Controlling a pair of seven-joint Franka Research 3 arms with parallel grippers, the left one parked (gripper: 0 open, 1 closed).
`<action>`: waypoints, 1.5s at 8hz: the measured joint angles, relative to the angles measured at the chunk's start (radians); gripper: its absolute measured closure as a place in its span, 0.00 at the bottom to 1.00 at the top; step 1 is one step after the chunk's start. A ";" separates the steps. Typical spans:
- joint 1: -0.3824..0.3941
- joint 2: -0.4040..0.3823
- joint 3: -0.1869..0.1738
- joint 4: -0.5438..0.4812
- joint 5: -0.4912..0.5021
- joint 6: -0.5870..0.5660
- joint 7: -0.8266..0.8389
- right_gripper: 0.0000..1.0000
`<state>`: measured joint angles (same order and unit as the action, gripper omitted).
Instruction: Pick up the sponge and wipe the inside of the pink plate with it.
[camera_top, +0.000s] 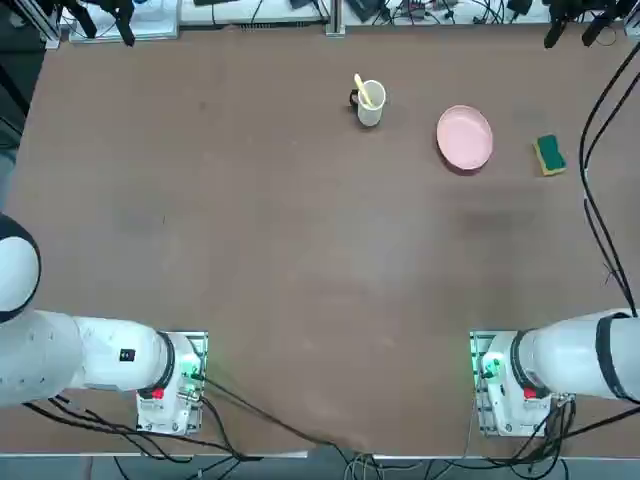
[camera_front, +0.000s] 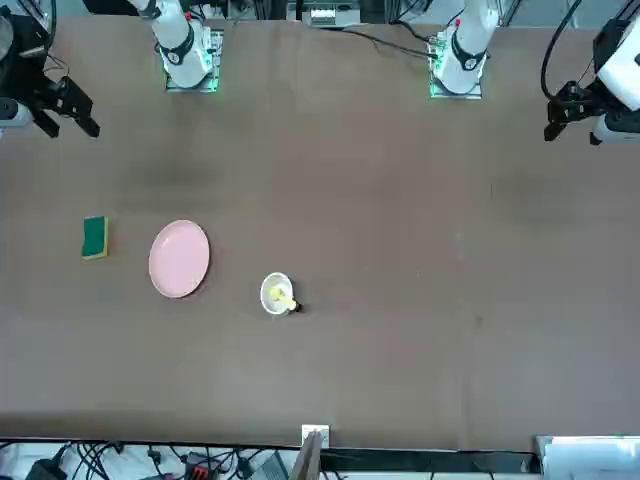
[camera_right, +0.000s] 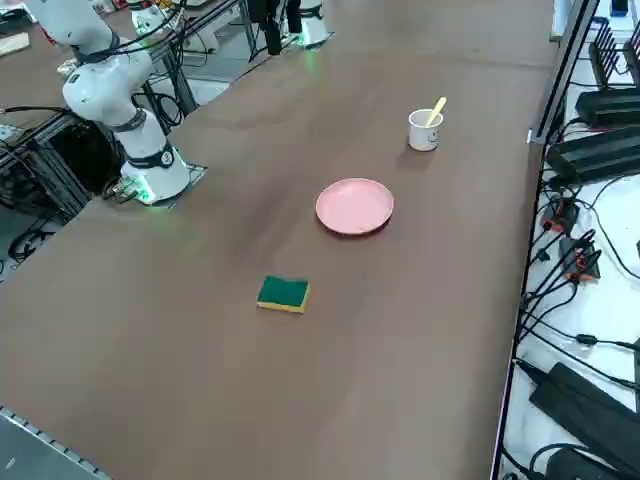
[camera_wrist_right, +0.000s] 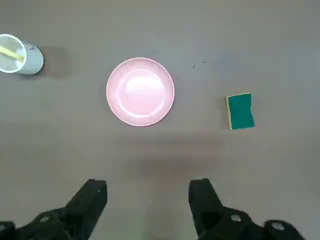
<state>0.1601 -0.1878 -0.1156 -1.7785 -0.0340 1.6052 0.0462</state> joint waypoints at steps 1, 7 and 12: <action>0.000 0.000 0.000 0.001 0.000 0.001 0.000 0.00; -0.046 0.149 -0.018 0.058 -0.002 0.025 -0.007 0.00; -0.296 0.366 -0.033 -0.040 -0.001 0.299 -0.282 0.00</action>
<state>-0.1363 0.1780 -0.1490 -1.8187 -0.0349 1.9038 -0.2357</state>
